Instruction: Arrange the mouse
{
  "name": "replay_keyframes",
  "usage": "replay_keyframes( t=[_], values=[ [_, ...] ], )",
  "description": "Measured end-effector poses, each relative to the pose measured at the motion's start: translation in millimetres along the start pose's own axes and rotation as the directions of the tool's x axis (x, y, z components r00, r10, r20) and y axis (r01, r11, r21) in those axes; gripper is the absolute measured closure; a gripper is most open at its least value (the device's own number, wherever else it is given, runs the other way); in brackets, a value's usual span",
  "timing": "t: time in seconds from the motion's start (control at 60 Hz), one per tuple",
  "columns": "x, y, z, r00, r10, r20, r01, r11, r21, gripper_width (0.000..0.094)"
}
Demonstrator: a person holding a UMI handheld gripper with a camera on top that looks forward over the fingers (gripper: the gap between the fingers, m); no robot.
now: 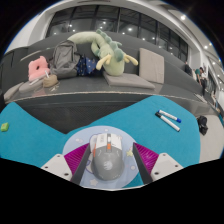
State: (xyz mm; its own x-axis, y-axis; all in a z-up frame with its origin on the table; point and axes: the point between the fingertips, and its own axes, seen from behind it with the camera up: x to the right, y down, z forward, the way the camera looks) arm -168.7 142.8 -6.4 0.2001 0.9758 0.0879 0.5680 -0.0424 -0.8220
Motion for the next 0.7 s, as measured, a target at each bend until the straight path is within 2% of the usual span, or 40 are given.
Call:
replay_keyframes(
  t=[0.1, 0.167, 0.367, 0.567, 0.7],
  values=[
    [-16, -9, -46, 0.995, 0.064, 0.074, -0.067, 0.997, 0.042, 0.0087],
    [-22, -12, -93, 0.992, 0.09, 0.09, -0.096, 0.993, 0.063, 0.0085],
    [-44, 41, -237, 0.994, 0.039, 0.097, -0.051, 0.992, 0.118, 0.0085],
    [-56, 121, -334, 0.988, -0.035, 0.153, 0.021, 0.995, 0.096, 0.0083],
    [-53, 158, -367, 0.987, -0.035, 0.156, 0.028, 0.998, 0.052, 0.0083]
  ],
)
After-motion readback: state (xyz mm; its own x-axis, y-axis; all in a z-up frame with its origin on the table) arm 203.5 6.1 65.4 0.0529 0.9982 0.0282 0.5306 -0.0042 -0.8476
